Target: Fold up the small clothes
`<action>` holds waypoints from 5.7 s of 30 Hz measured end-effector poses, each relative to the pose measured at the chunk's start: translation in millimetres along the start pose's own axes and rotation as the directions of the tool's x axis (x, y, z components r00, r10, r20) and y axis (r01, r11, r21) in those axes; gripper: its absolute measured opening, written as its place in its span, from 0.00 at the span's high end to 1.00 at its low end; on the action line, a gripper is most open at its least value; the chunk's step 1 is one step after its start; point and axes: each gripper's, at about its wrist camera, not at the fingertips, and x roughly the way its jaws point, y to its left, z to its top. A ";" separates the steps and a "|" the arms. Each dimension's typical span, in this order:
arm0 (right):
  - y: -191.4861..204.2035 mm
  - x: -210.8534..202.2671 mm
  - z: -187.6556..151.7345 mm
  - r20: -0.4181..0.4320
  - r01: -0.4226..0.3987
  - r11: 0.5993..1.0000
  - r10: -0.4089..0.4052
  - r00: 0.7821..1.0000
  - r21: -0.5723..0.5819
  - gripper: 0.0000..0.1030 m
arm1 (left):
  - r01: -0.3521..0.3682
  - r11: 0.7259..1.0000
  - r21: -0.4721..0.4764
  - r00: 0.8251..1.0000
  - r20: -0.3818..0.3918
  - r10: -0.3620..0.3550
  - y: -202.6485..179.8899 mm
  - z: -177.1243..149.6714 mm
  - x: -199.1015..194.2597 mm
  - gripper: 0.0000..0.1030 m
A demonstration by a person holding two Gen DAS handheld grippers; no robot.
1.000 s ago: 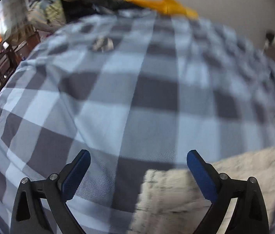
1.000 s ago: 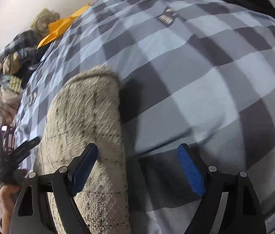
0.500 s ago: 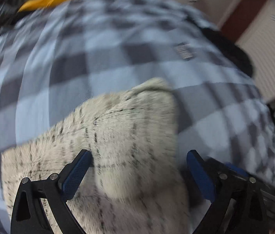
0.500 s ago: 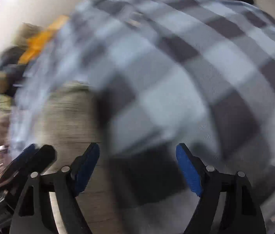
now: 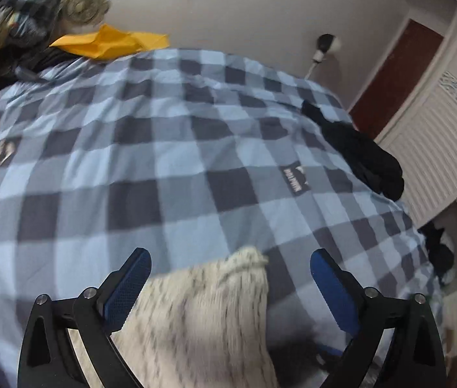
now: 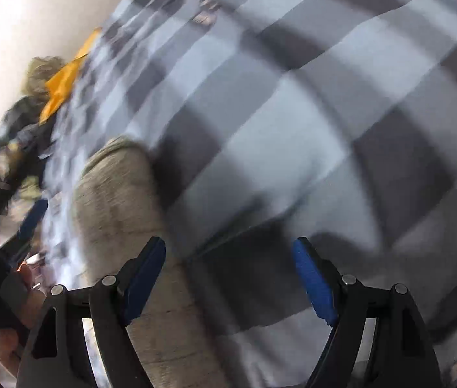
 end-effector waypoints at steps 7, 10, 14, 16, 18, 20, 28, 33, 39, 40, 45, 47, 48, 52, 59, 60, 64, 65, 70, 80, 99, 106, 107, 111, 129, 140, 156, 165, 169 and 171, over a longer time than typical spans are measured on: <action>28.7 15.1 23.8 -0.031 -0.168 0.983 0.166 0.986 -0.080 0.24 | 0.043 0.999 -0.016 0.995 -0.087 -0.044 19.7 -119.4 -74.0 0.03; 48.3 29.6 38.6 -0.090 -0.282 0.954 0.274 0.958 -0.099 0.24 | 0.076 0.993 -0.088 0.974 -0.207 -0.093 24.3 -180.9 -66.0 0.03; 60.9 49.3 59.9 -0.087 -0.200 0.971 0.189 0.978 -0.135 0.24 | 0.014 0.997 0.073 0.978 -0.209 0.002 4.6 -220.0 -55.7 0.03; 64.6 63.4 69.8 -0.133 -0.212 0.966 0.193 0.972 -0.147 0.55 | -0.016 0.986 0.169 0.978 -0.200 0.050 -9.1 -224.7 -53.3 0.02; 62.5 72.5 78.7 -0.181 -0.244 0.965 0.224 0.958 -0.095 0.59 | -0.018 0.985 0.172 0.983 -0.178 0.049 -9.2 -227.1 -52.6 0.02; 64.7 77.7 84.0 -0.194 -0.204 0.977 0.188 0.963 -0.068 0.61 | -0.013 0.988 0.152 0.985 -0.169 0.039 -6.6 -228.8 -53.8 0.02; 52.7 39.2 89.5 -0.059 -0.166 0.986 0.166 0.984 -0.008 0.69 | 0.042 0.991 0.126 0.972 -0.235 -0.011 -7.3 -247.6 -82.1 0.02; 58.8 -6.5 71.1 -0.053 -0.146 0.987 0.143 0.988 -0.067 0.69 | 0.068 0.994 0.089 0.972 -0.229 -0.046 4.4 -241.1 -121.7 0.03; 49.9 -51.7 -25.2 -0.253 -0.141 0.977 0.097 0.962 -0.160 0.60 | -0.013 0.999 0.042 0.987 -0.157 0.019 51.7 -231.5 -157.9 0.02; 48.4 -57.9 -49.3 -0.286 -0.148 0.974 0.094 0.953 -0.173 0.52 | -0.014 0.999 0.033 0.987 -0.159 0.019 57.9 -233.2 -160.1 0.02; 25.5 -72.1 -143.4 -0.343 -0.096 0.981 0.034 0.939 -0.166 0.17 | 0.324 0.930 -0.175 0.894 -0.264 -0.361 85.2 -232.7 -153.9 0.03; 20.8 -72.5 -156.2 -0.358 -0.137 0.982 0.082 0.930 -0.132 0.17 | 0.471 0.854 -0.220 0.801 -0.298 -0.519 87.4 -232.2 -160.1 0.03; 17.5 -75.4 -159.2 -0.347 -0.159 0.981 0.111 0.931 -0.111 0.17 | 0.480 0.856 -0.193 0.809 -0.281 -0.517 87.5 -229.1 -168.2 0.03; 15.1 -108.3 -158.2 -0.206 -0.119 0.975 0.079 0.975 -0.190 0.17 | 0.252 0.955 -0.154 0.950 -0.147 -0.274 99.9 -219.8 -180.4 0.03; 32.5 -66.8 -191.7 -0.253 0.009 0.954 -0.089 0.963 -0.300 0.17 | -0.225 0.973 0.052 0.966 -0.121 0.230 92.9 -230.7 -161.3 0.02; 34.1 -53.8 -194.8 -0.276 0.009 0.955 -0.095 0.957 -0.297 0.17 | -0.247 0.966 0.074 0.959 -0.122 0.255 92.2 -233.1 -156.2 0.02; 31.4 -27.1 -203.6 -0.340 0.013 0.958 -0.113 0.934 -0.285 0.17 | -0.334 0.930 0.152 0.919 -0.165 0.357 97.0 -241.2 -134.3 0.03; 31.0 -22.3 -205.3 -0.364 -0.012 0.961 -0.093 0.927 -0.275 0.18 | -0.380 0.909 0.171 0.896 -0.178 0.407 100.7 -242.5 -128.3 0.04; 33.4 -25.7 -224.3 -0.418 0.011 0.921 -0.187 0.889 -0.389 0.45 | -0.377 0.918 0.122 0.896 -0.204 0.395 114.4 -239.0 -130.5 0.04; 18.2 -111.4 -191.8 -0.191 0.011 0.913 -0.097 0.977 -0.407 0.40 | -0.321 0.935 0.154 0.938 -0.086 0.336 84.2 -222.1 -158.6 0.03; 46.4 -26.2 -121.9 -0.191 -0.067 0.949 0.007 0.981 -0.307 0.25 | -0.031 0.960 -0.277 0.948 -0.313 -0.060 165.3 -194.3 -59.5 0.03; 49.4 -19.3 -112.6 -0.254 -0.159 0.938 0.080 0.964 -0.307 0.25 | 0.031 0.937 -0.347 0.932 -0.328 -0.152 174.1 -189.4 -32.1 0.00; 49.0 -18.2 -111.4 -0.258 -0.153 0.937 0.071 0.964 -0.313 0.25 | 0.031 0.937 -0.348 0.931 -0.330 -0.153 173.9 -188.7 -30.3 0.00; 51.9 -6.7 -110.5 -0.251 -0.130 0.933 0.045 0.967 -0.334 0.19 | 0.014 0.943 -0.332 0.934 -0.332 -0.131 168.2 -186.0 -27.7 0.05; 73.1 -56.5 -108.3 -0.117 -0.072 0.878 0.019 0.993 -0.473 0.65 | 0.140 0.948 -0.284 0.959 -0.200 -0.201 110.1 -152.5 -27.5 0.67; 13.1 -79.5 -3.4 -0.086 -0.017 0.927 -0.016 0.996 -0.374 0.64 | 0.192 0.949 -0.250 0.949 -0.201 -0.245 31.2 -79.5 67.4 0.67; -51.6 -92.1 33.5 0.003 -0.071 0.977 0.073 0.997 -0.199 0.52 | 0.154 0.984 -0.086 0.950 -0.263 -0.171 -20.4 -28.6 118.6 0.61; -18.6 -226.3 -49.9 0.294 0.217 0.954 -0.151 0.944 -0.206 0.36 | -0.234 0.955 0.180 0.972 0.042 0.230 -53.9 -49.1 -23.7 0.18; -15.7 -295.1 -124.6 0.424 0.241 0.934 -0.113 0.899 -0.263 0.21 | -0.306 0.936 0.174 0.947 0.154 0.281 -51.3 -81.3 -108.8 0.00; -16.9 -320.6 -159.5 0.462 0.255 0.928 -0.107 0.880 -0.271 0.21 | -0.298 0.939 0.172 0.945 0.193 0.264 -47.2 -100.3 -146.3 0.00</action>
